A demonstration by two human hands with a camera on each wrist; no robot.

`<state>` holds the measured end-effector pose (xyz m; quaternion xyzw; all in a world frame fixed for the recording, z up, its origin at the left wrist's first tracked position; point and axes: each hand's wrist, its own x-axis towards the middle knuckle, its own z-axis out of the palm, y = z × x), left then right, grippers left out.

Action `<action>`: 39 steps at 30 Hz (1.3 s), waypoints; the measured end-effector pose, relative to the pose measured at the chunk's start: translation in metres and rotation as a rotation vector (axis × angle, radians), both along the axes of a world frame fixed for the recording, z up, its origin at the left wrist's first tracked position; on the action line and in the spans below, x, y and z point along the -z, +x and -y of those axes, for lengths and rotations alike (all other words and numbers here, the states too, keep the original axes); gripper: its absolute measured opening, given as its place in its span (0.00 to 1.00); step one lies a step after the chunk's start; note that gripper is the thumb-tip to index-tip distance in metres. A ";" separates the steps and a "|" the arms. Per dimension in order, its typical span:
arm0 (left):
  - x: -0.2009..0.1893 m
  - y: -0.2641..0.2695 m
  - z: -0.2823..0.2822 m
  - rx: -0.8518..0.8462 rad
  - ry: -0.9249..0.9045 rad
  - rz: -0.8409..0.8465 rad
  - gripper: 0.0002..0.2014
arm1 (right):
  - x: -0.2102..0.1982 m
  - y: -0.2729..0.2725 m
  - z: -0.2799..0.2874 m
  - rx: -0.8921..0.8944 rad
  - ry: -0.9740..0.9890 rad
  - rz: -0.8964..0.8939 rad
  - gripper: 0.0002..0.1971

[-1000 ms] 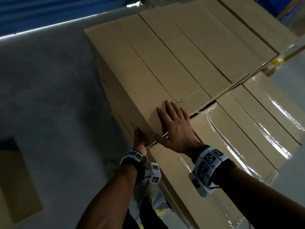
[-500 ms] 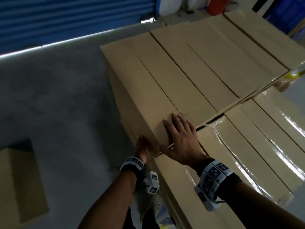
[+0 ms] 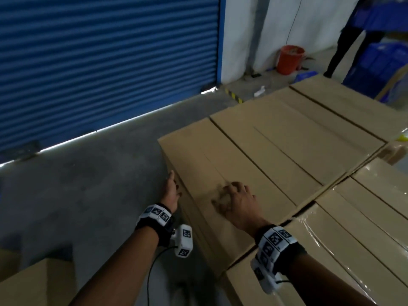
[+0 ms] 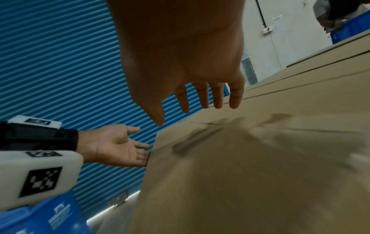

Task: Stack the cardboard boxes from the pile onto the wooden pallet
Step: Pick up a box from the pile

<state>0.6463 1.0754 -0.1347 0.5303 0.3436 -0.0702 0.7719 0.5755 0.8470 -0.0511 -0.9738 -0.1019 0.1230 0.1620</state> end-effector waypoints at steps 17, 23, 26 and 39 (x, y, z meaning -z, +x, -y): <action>0.000 0.167 -0.053 0.146 -0.110 -0.184 0.39 | 0.017 0.219 -0.038 0.371 -0.180 -0.268 0.55; 0.016 0.181 -0.044 -0.011 -0.073 -0.191 0.30 | 0.035 0.221 -0.036 0.385 -0.206 -0.296 0.58; 0.019 0.182 -0.048 -0.024 -0.010 -0.170 0.25 | 0.034 0.223 -0.035 0.382 -0.208 -0.276 0.58; -0.074 0.124 -0.024 -0.003 0.470 0.272 0.32 | -0.024 0.158 -0.033 0.368 0.195 0.022 0.49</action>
